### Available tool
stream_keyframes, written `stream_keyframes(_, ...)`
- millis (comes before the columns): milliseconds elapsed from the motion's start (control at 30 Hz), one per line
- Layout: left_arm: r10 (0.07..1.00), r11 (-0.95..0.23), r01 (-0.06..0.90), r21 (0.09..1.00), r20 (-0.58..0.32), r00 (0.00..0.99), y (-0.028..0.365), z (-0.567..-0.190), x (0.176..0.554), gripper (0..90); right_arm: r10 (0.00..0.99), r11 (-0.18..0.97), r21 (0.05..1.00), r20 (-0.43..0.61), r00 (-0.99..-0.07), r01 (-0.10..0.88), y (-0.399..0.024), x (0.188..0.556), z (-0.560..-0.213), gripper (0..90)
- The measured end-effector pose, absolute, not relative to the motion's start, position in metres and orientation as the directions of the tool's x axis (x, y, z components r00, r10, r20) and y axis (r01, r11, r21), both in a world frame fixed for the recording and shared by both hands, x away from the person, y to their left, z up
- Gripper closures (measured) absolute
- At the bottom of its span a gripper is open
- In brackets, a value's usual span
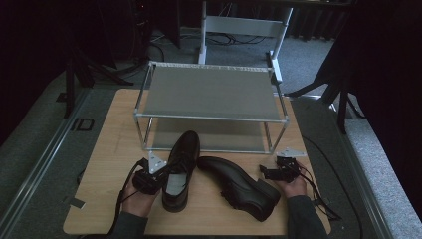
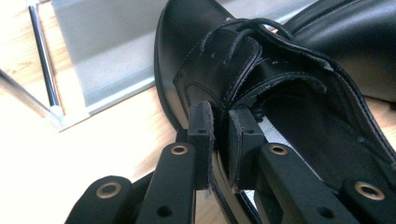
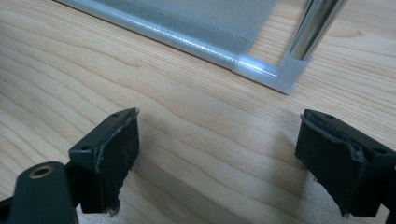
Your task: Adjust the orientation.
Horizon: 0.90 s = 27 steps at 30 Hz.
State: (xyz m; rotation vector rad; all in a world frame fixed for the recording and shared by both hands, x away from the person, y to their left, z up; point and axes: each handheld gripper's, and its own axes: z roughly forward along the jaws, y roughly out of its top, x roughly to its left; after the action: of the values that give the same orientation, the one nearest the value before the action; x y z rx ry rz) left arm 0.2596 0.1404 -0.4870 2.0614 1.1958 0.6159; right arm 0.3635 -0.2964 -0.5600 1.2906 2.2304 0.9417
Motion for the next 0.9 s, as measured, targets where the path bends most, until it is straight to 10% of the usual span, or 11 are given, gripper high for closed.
stream_keyframes(600, 0.880, -0.295, 0.571, 0.766, -0.015, 0.476, 0.182, -0.482, 0.237, 63.6, 0.869, 0.348, 0.718, -0.005, -0.495, 0.603, -0.297, 0.363, -0.560, 15.0)
stream_keyframes(700, 0.868, -0.333, 0.606, 0.723, -0.017, 0.496, 0.184, -0.499, 0.248, 68.1, 0.892, 0.328, 0.700, -0.009, -0.452, 0.634, -0.300, 0.360, -0.552, 37.6)
stream_keyframes(900, 0.848, -0.319, 0.649, 0.690, -0.098, 0.521, 0.184, -0.525, 0.263, 79.0, 0.874, 0.334, 0.739, -0.011, -0.486, 0.584, -0.305, 0.340, -0.525, 50.3)
